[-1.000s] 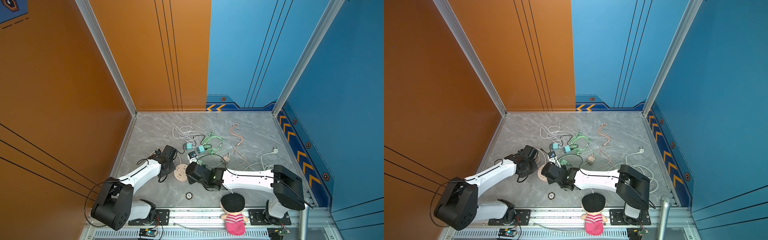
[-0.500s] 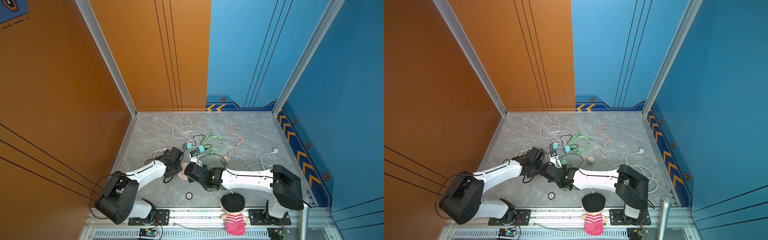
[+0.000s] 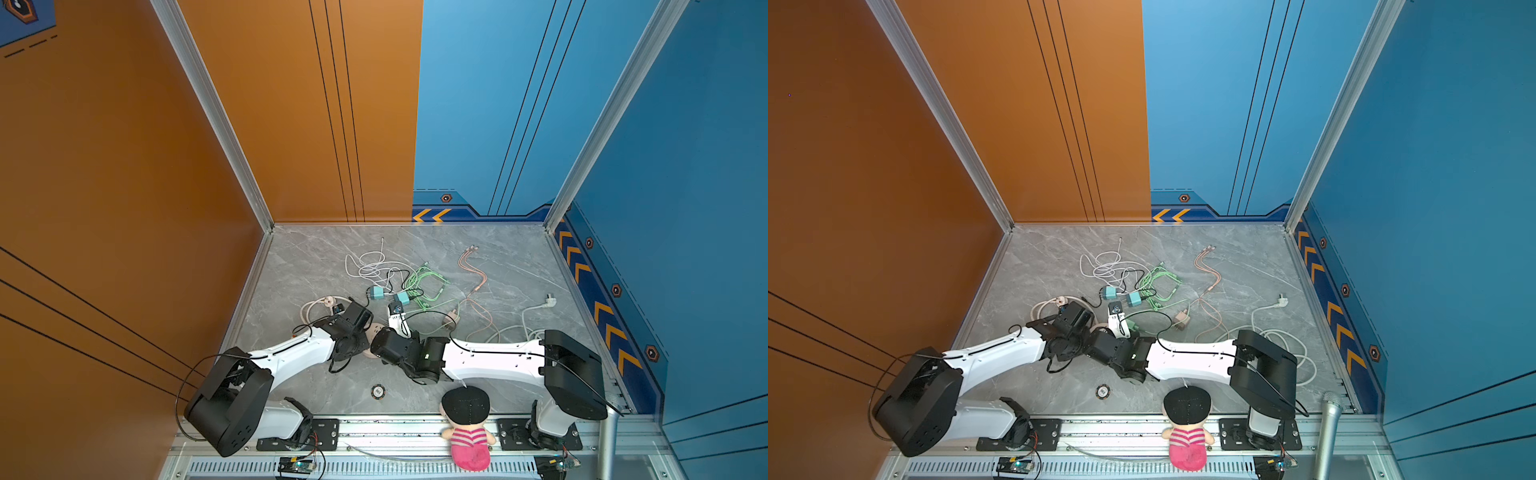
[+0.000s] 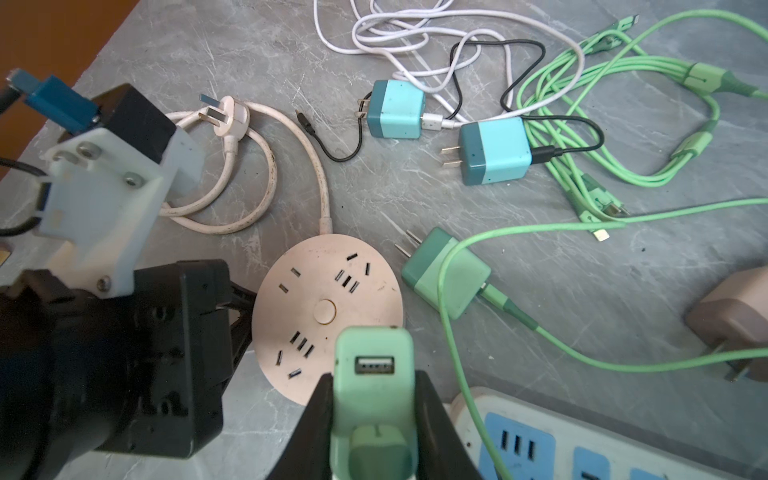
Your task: Insert the plug
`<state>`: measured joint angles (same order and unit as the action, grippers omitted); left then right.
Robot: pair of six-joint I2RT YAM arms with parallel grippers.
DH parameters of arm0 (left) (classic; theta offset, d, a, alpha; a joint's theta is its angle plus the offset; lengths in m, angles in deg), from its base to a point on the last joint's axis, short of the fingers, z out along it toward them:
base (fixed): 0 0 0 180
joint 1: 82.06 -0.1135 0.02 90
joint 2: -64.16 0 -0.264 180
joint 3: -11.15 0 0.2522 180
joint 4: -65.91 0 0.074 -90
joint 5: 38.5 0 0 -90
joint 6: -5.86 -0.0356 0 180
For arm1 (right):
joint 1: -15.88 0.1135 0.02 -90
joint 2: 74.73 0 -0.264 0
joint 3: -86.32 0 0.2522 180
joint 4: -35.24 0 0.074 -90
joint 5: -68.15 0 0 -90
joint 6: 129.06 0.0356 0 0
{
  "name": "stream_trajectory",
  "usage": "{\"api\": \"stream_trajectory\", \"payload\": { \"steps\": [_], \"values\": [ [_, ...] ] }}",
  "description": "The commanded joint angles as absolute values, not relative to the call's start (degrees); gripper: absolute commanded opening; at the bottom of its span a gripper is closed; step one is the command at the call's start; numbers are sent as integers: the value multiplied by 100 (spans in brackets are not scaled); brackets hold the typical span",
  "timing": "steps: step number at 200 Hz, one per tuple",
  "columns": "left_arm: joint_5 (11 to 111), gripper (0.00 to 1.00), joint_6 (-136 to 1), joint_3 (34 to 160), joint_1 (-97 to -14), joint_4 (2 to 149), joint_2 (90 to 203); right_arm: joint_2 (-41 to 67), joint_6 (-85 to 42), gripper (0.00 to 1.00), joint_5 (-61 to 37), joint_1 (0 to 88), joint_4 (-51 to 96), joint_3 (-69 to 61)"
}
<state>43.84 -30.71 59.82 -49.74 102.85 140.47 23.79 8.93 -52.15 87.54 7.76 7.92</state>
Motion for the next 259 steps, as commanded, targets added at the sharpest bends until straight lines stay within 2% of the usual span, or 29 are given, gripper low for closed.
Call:
{"api": "stream_trajectory", "payload": {
  "steps": [1,61,188,259],
  "values": [
    [4289,13,-3306,5982,-5121,10798,13679,2548,1018,0,-5444,8794,926,802],
    [4161,17,-3672,6211,-5522,11386,13109,2862,1391,0,-5802,8891,644,497],
    [4284,19,-3948,6278,-5736,11386,13177,3319,2284,0,-6129,9035,-396,-91],
    [4404,20,-4063,6243,-5788,11386,13038,3736,2701,0,-5947,9066,-992,-647]
  ]
}}
